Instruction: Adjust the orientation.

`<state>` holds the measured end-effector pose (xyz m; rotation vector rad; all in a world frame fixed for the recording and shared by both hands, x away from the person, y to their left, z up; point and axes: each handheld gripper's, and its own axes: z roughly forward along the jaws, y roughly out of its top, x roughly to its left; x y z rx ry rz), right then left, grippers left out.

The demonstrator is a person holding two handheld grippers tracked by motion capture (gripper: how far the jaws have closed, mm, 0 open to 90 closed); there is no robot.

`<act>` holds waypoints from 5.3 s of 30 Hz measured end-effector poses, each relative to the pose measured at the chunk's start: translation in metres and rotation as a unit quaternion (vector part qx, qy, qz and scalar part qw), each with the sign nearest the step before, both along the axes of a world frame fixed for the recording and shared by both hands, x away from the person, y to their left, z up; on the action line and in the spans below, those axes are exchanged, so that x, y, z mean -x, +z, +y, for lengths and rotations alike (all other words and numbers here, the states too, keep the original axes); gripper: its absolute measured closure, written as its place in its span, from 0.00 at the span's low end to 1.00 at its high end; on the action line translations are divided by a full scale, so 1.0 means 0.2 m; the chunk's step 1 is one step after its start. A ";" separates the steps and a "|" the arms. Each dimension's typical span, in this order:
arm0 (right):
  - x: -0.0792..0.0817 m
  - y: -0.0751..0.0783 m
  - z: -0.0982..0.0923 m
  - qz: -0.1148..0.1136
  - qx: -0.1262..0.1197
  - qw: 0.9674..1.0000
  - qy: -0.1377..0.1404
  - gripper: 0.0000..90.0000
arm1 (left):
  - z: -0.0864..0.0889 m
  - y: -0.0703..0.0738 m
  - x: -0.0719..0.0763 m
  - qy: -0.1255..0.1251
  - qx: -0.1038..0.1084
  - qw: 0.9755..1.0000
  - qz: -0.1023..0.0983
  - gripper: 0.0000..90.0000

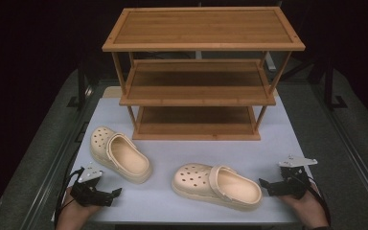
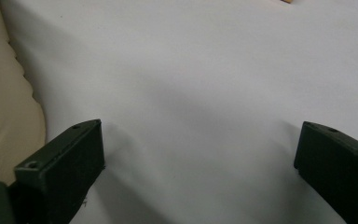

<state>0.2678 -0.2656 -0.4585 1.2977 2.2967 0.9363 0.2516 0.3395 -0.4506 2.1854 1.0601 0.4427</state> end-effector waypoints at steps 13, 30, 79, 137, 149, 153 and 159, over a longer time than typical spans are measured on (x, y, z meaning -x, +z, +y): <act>0.00 0.00 0.00 0.000 0.000 1.000 0.000 0.01 | 0.00 0.00 0.00 0.002 0.003 1.000 0.001 0.02; 0.00 0.00 0.00 0.000 -0.001 1.000 0.000 0.01 | 0.14 0.09 0.03 0.027 0.036 0.999 0.002 0.49; 0.00 0.00 0.00 -0.005 0.001 1.000 0.001 0.01 | 0.39 0.33 -0.76 0.121 0.039 0.991 -0.042 1.00; 0.00 0.00 0.00 -0.003 0.001 1.000 0.001 0.01 | 0.03 0.24 -0.69 -0.017 0.054 0.998 -0.004 1.00; 0.00 0.00 0.00 -0.003 0.001 1.000 0.001 0.01 | 0.17 0.29 -0.45 0.016 0.053 0.998 -0.015 1.00; 0.00 0.00 0.00 -0.002 0.002 1.000 0.001 0.01 | 0.20 0.28 -0.29 0.015 0.065 0.998 -0.015 1.00; 0.00 0.00 0.00 -0.002 0.002 1.000 0.001 0.01 | 0.21 0.24 -0.20 0.011 0.080 0.997 -0.004 1.00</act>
